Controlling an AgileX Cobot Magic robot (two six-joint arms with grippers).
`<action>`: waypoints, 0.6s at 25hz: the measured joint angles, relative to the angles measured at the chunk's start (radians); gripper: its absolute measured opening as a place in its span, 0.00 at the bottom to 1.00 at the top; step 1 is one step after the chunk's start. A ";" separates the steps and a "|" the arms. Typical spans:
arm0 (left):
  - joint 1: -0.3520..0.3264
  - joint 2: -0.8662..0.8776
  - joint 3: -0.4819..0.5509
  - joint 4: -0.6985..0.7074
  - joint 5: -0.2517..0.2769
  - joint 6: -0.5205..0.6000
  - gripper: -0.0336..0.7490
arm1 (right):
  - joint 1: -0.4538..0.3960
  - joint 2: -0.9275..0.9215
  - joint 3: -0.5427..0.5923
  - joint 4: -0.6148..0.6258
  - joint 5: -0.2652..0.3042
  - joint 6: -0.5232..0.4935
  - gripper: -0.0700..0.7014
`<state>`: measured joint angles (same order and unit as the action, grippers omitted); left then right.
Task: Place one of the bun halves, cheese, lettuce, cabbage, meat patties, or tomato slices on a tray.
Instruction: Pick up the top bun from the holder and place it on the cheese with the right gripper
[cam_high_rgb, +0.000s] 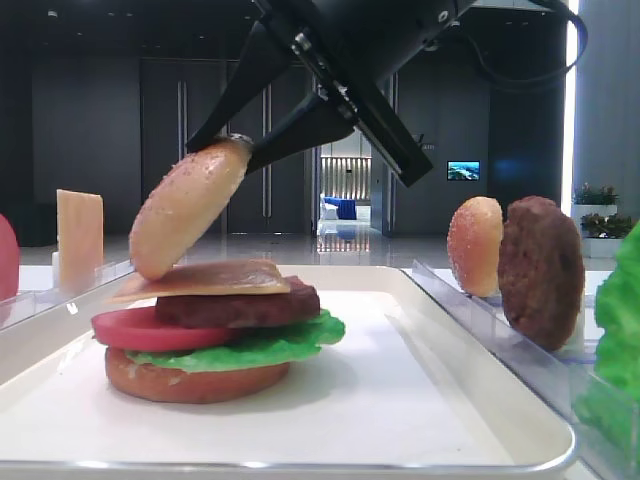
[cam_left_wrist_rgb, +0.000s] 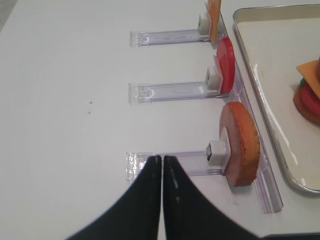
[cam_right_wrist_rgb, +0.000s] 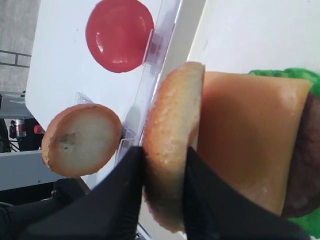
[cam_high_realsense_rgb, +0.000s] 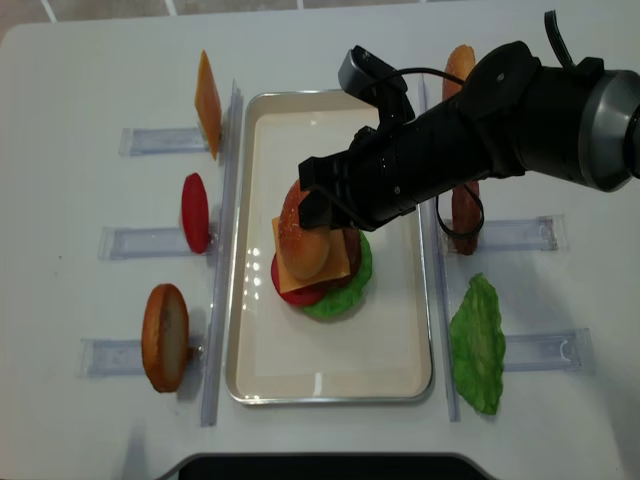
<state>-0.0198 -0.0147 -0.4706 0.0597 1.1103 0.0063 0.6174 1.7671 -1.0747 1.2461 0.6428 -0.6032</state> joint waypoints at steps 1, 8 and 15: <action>0.000 0.000 0.000 0.000 0.000 0.000 0.04 | 0.000 0.000 0.000 0.000 -0.001 0.000 0.31; 0.000 0.000 0.000 0.000 0.000 0.000 0.04 | 0.000 0.023 0.000 0.007 0.001 0.000 0.31; 0.000 0.000 0.000 0.000 0.000 0.000 0.04 | 0.000 0.046 0.000 0.022 0.008 -0.006 0.31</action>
<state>-0.0198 -0.0147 -0.4706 0.0597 1.1103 0.0063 0.6174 1.8134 -1.0747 1.2681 0.6507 -0.6090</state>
